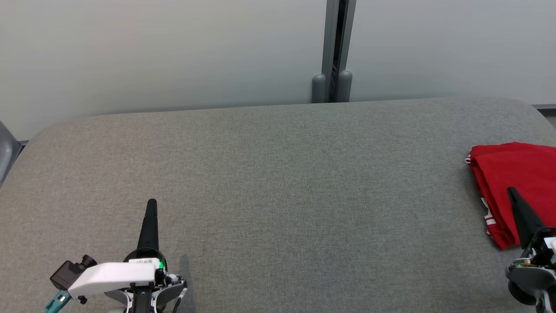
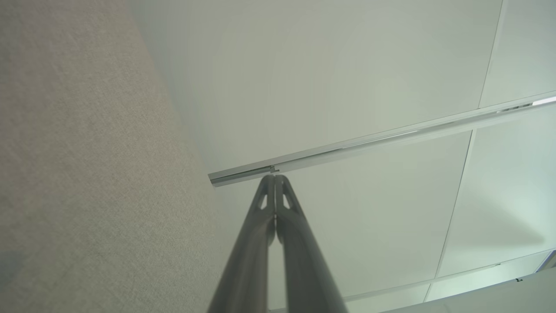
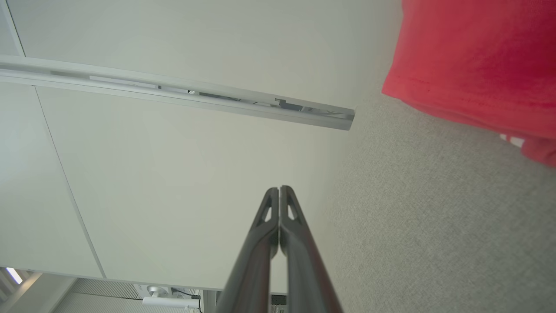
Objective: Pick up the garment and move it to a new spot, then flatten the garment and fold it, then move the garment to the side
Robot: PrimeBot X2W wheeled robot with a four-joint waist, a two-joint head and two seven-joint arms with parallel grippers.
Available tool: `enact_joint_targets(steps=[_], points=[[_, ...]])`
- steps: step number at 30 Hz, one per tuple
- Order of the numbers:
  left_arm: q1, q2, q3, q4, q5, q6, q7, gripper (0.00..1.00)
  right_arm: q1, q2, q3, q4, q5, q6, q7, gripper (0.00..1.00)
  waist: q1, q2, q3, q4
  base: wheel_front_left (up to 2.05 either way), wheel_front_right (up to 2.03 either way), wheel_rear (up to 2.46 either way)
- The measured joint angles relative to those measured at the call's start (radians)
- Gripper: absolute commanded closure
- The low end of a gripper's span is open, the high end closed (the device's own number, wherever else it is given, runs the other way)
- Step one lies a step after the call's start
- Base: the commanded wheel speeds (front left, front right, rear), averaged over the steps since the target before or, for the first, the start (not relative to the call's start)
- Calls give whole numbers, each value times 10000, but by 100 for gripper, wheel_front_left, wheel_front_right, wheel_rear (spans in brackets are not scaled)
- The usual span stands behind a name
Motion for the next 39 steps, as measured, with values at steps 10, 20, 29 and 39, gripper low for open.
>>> enact_joint_targets(steps=[10,20,29,39], points=[[-134,-109,8,65,-652,-104,-17,100,-188,-33,-161,180,696,0,201,100,0,0,44,-2,0,0,0],[-230,-190,13,132,-1258,-245,-58,100,-332,-58,-291,357,1367,0,382,100,0,0,86,-3,0,0,0],[-258,-198,17,136,-1292,-253,-58,100,-366,-65,-293,364,1419,0,382,100,0,0,87,-3,0,0,0],[-259,-198,17,136,-1292,-253,-59,100,-366,-77,-282,364,1423,0,382,100,0,0,87,-3,0,0,0]])
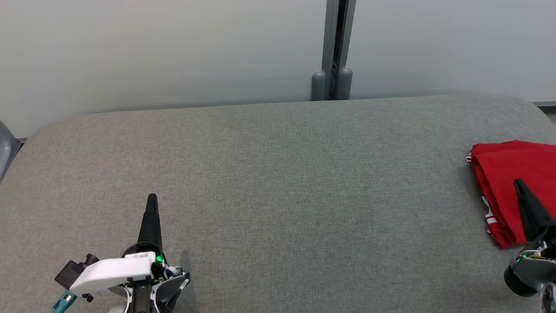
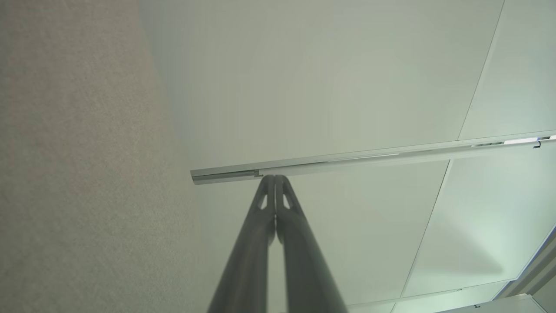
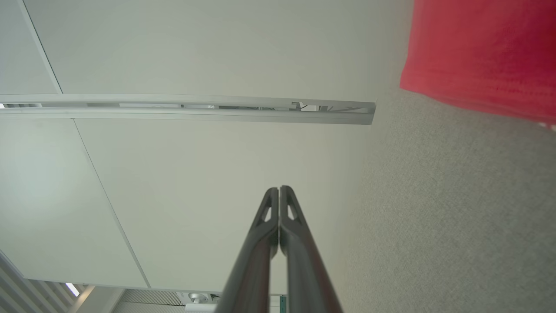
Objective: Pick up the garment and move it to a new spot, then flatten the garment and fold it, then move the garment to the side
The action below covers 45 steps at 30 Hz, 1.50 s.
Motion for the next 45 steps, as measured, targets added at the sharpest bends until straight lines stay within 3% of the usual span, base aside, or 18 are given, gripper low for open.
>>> enact_joint_targets(steps=[45], points=[[-1,0,0,0,0,-2,0,100,0,-27,46,0,54,0,-10,100,0,0,0,0,0,0,0]])
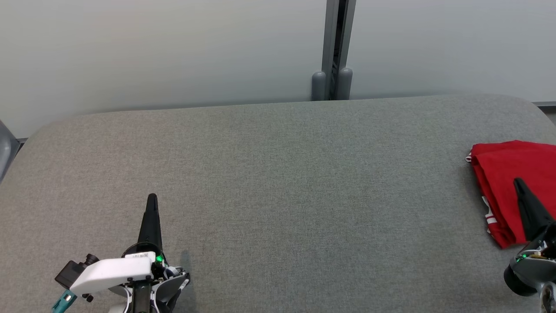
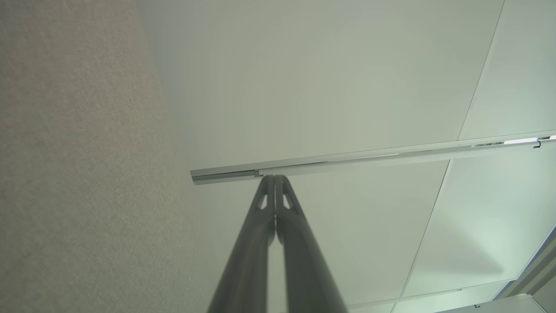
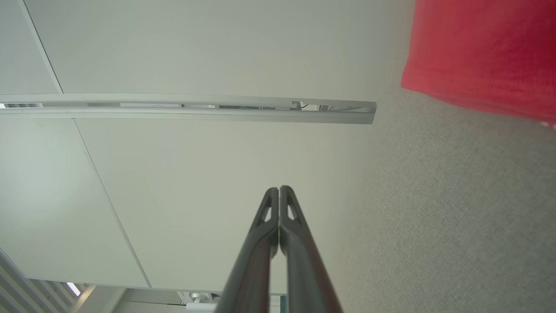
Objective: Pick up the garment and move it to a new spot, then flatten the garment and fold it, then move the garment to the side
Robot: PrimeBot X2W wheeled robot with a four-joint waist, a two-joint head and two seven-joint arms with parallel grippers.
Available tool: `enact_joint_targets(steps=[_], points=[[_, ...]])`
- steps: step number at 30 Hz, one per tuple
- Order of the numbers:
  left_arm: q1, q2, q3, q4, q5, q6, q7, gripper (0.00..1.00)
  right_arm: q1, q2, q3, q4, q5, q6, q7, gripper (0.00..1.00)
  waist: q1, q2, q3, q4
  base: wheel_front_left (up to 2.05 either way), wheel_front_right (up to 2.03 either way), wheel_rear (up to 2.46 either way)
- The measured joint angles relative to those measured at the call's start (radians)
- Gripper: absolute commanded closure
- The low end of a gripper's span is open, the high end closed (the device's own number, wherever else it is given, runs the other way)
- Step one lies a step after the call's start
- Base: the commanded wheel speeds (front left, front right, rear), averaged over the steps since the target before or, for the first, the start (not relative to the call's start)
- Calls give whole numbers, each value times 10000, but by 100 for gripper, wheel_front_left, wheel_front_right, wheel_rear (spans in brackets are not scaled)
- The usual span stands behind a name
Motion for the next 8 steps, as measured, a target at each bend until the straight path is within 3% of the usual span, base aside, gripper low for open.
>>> enact_joint_targets(steps=[8], points=[[0,0,0,0,0,0,0,100,0,-4,2,0,2,0,-4,100,0,0,0,0,0,0,0]])
